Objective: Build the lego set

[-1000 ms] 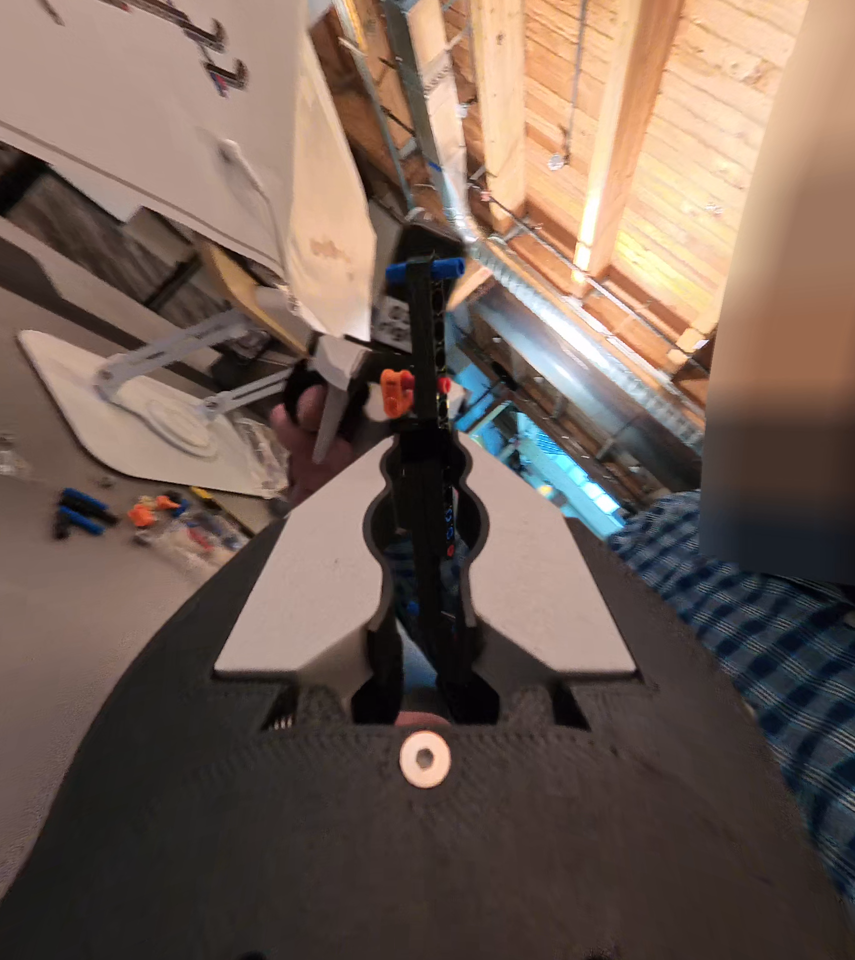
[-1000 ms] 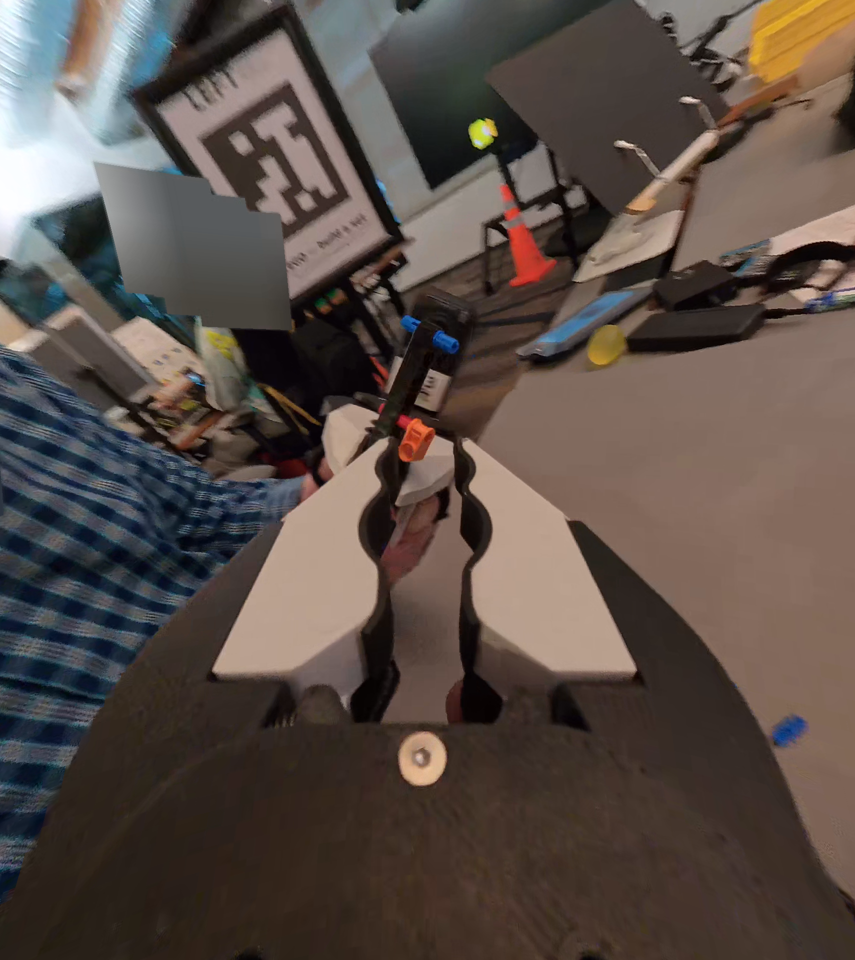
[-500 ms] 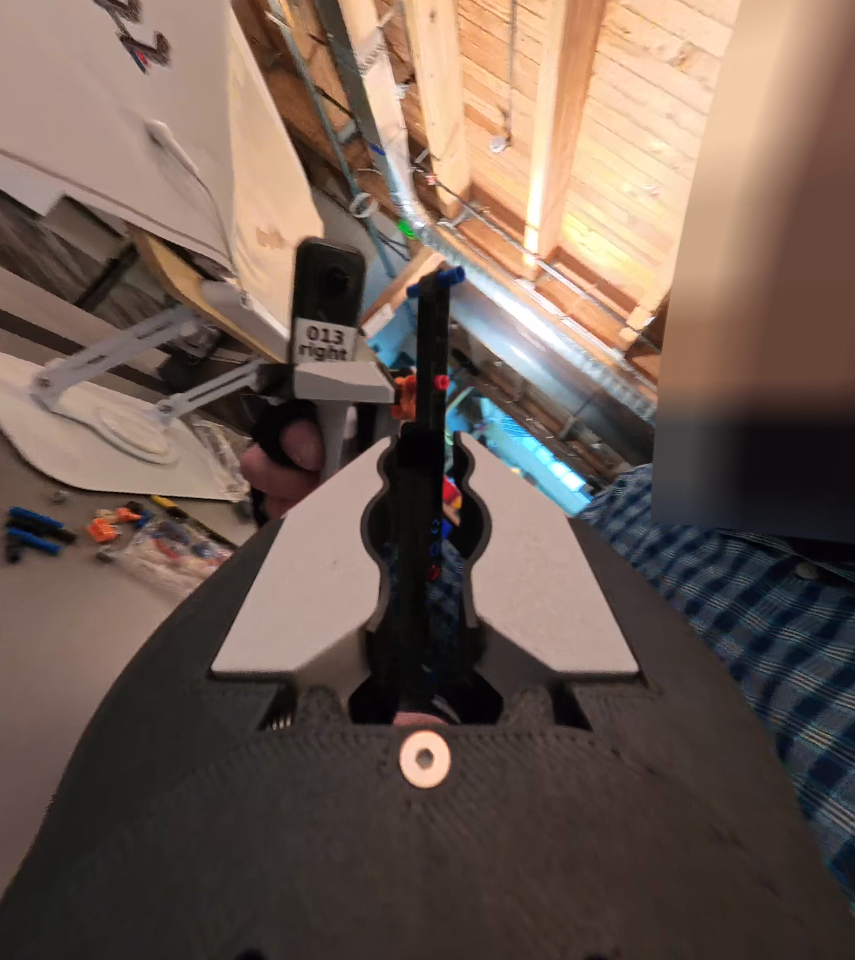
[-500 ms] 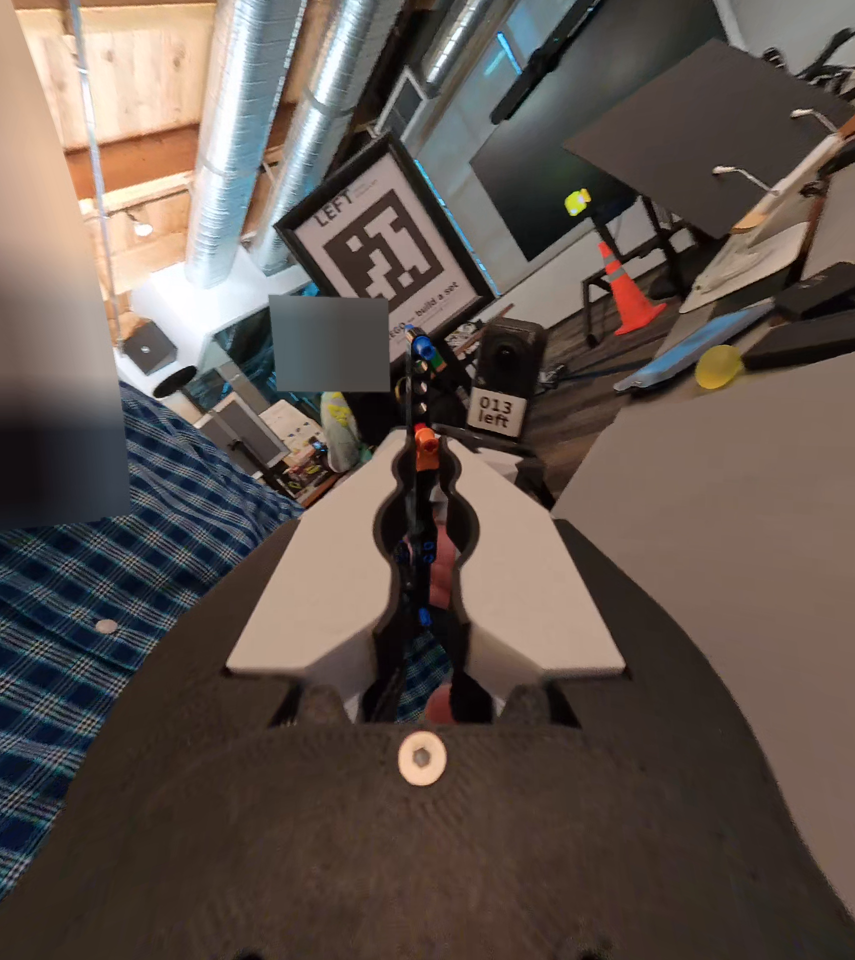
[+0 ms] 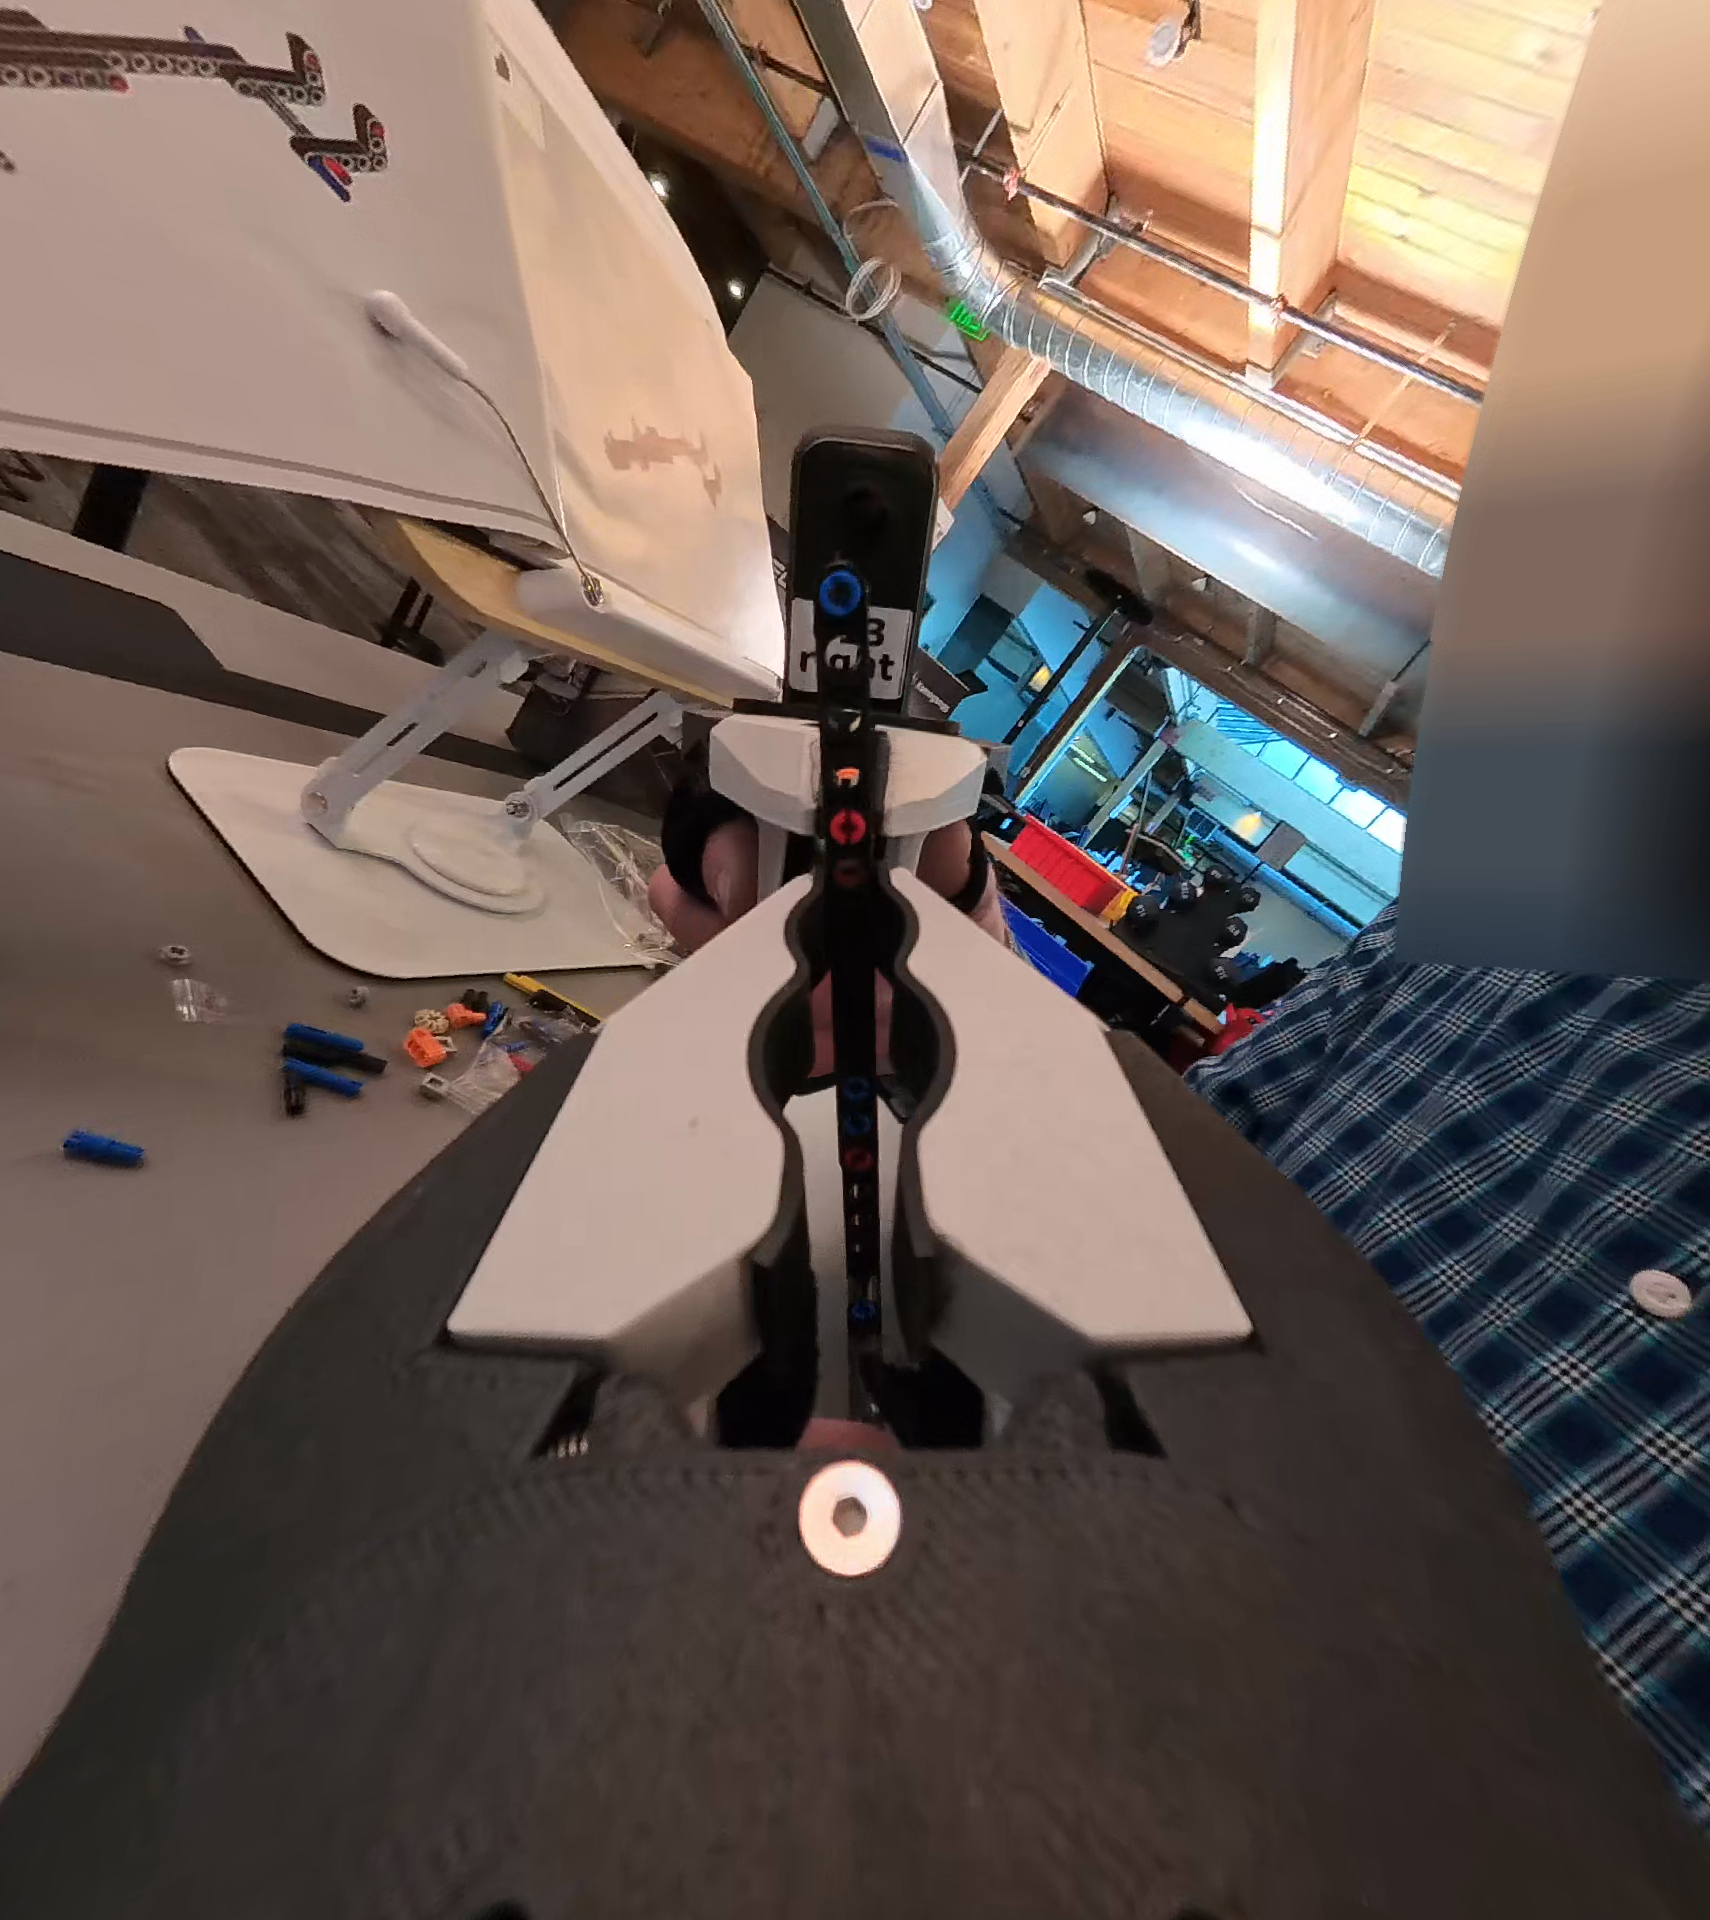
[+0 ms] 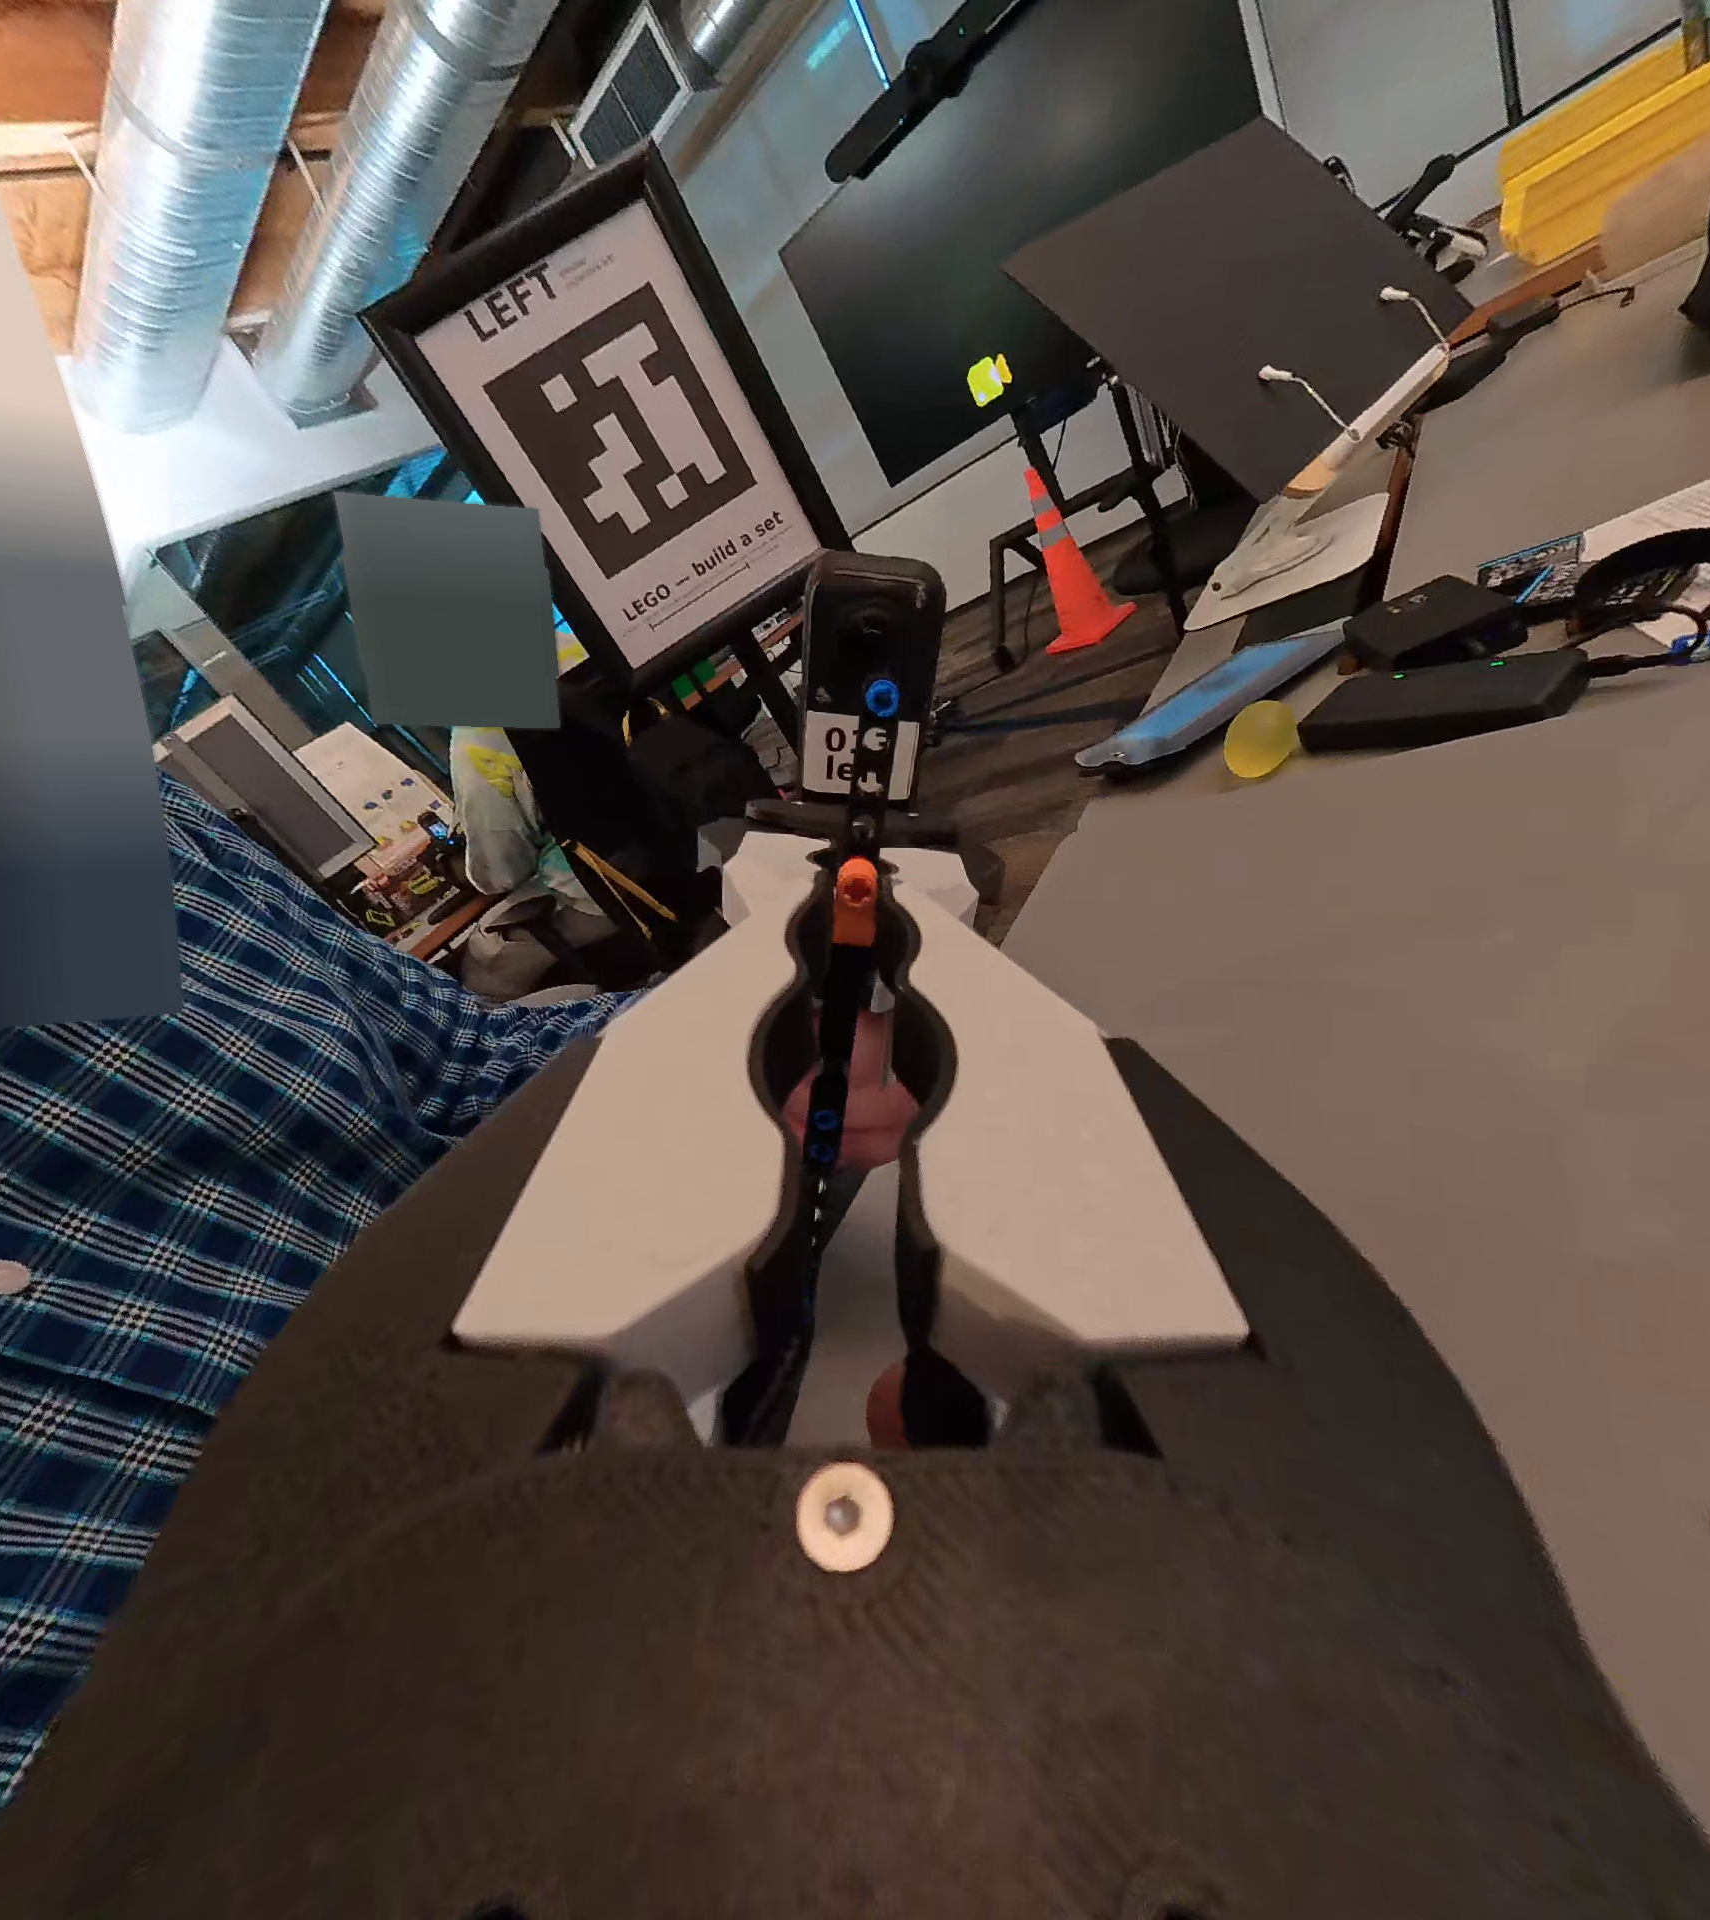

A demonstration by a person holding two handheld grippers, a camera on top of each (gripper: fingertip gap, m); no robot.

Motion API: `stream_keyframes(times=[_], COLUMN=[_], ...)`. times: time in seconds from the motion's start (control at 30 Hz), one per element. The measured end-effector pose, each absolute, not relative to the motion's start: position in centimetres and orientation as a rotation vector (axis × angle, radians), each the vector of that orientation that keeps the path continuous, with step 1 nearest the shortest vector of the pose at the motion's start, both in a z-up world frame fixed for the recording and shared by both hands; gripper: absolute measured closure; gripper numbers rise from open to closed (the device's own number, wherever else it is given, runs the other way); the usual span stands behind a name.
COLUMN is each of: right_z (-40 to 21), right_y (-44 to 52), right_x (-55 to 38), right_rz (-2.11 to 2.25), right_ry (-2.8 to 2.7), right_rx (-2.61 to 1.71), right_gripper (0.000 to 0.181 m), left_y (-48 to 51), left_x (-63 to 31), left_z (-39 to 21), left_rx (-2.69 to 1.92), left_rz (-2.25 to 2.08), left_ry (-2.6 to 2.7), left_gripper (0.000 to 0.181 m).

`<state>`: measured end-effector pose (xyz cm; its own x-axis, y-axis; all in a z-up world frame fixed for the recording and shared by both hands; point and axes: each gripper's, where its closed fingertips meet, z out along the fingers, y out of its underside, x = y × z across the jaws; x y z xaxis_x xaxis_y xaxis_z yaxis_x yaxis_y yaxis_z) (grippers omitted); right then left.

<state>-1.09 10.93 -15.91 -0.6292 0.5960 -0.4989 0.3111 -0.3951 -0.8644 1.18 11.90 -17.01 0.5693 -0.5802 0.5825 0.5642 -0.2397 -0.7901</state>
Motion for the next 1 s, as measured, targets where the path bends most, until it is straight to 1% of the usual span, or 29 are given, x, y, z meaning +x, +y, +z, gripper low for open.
stream_keyframes(times=[0.07,0.13,0.17,0.2,0.37,0.43,0.47,0.5,0.77,0.93,1.0], right_z=[-15.8,-15.8,-15.9,-16.0,-16.2,-16.2,-16.1,-16.0,-16.5,-16.5,-16.2], right_y=[10.8,10.7,10.7,10.7,10.6,10.7,10.7,10.6,10.4,10.5,10.7], right_x=[-1.1,-1.3,-1.4,-1.4,-1.4,-1.4,-1.4,-1.4,-0.8,0.1,0.0], right_rz=[2.157,2.18,2.177,2.168,2.14,2.131,2.138,2.134,1.985,1.956,1.966], right_ry=[-1.589,-1.589,-1.589,-1.591,-1.601,-1.595,-1.59,-1.595,-1.718,-1.846,-1.807], right_rx=[-1.244,-1.263,-1.268,-1.269,-1.276,-1.291,-1.29,-1.285,-1.261,-1.215,-1.218], right_gripper=[0.176,0.167,0.174,0.177,0.177,0.177,0.177,0.177,0.177,0.177,0.177], left_y=[11.8,11.8,11.9,12.0,12.1,12.2,12.3,12.3,12.0,12.1,12.2], left_x=[1.2,1.2,1.3,1.2,1.2,1.2,1.2,1.2,1.7,2.5,2.4], left_z=[-16.8,-17.1,-17.0,-17.1,-17.2,-16.9,-16.9,-16.9,-17.3,-17.1,-16.9], left_rx=[-1.451,-1.47,-1.467,-1.467,-1.474,-1.466,-1.473,-1.47,-1.445,-1.434,-1.422], left_rz=[-1.098,-1.082,-1.089,-1.086,-1.038,-1.022,-1.003,-0.997,-0.96,-0.972,-0.971], left_ry=[0.019,0.03,0.031,0.017,0.042,0.046,0.054,0.066,0.084,0.095,0.076], left_gripper=[0.176,0.176,0.176,0.176,0.176,0.166,0.175,0.176,0.175,0.176,0.175])
